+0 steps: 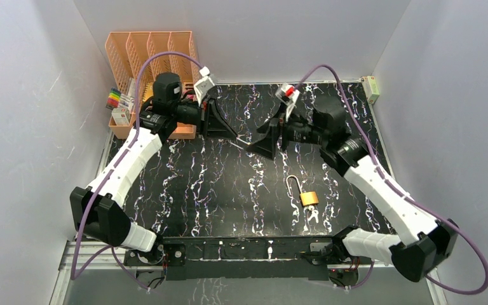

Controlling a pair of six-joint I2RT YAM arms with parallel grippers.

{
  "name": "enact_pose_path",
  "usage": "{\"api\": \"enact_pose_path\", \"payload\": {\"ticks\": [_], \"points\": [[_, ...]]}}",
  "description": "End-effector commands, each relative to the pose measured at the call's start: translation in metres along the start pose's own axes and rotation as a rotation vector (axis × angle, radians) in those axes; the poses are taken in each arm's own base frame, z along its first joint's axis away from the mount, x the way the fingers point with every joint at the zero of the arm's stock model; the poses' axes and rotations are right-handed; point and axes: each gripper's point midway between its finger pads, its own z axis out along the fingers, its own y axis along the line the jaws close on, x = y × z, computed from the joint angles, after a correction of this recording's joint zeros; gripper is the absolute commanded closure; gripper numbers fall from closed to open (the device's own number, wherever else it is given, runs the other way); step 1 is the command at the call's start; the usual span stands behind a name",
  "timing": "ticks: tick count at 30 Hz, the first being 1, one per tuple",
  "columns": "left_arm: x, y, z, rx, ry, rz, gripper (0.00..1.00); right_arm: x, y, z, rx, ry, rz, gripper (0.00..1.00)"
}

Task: Lock with the key
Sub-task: Lock the lock.

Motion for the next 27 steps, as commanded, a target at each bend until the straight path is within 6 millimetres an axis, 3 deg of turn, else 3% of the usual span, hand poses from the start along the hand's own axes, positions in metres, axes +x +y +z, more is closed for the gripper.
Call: {"api": "enact_pose_path", "payload": {"ticks": [1, 5, 10, 17, 27], "points": [[-0.034, -0.048, -0.012, 0.136, -0.023, 0.145, 1.00, -0.041, 0.022, -0.019, -0.030, -0.251, -0.181, 0.01], [-0.044, -0.058, -0.013, 0.158, -0.018, 0.195, 1.00, -0.042, 0.034, -0.028, -0.077, -0.344, -0.239, 0.03], [-0.052, -0.059, -0.013, 0.151, -0.035, 0.210, 1.00, -0.050, 0.044, -0.031, -0.121, -0.393, -0.288, 0.16], [-0.061, -0.063, -0.013, 0.135, -0.068, 0.227, 1.00, -0.064, 0.044, -0.025, -0.128, -0.425, -0.298, 0.32], [-0.065, -0.060, -0.012, 0.132, -0.074, 0.237, 1.00, -0.064, 0.048, -0.009, -0.177, -0.396, -0.266, 0.55]]}}
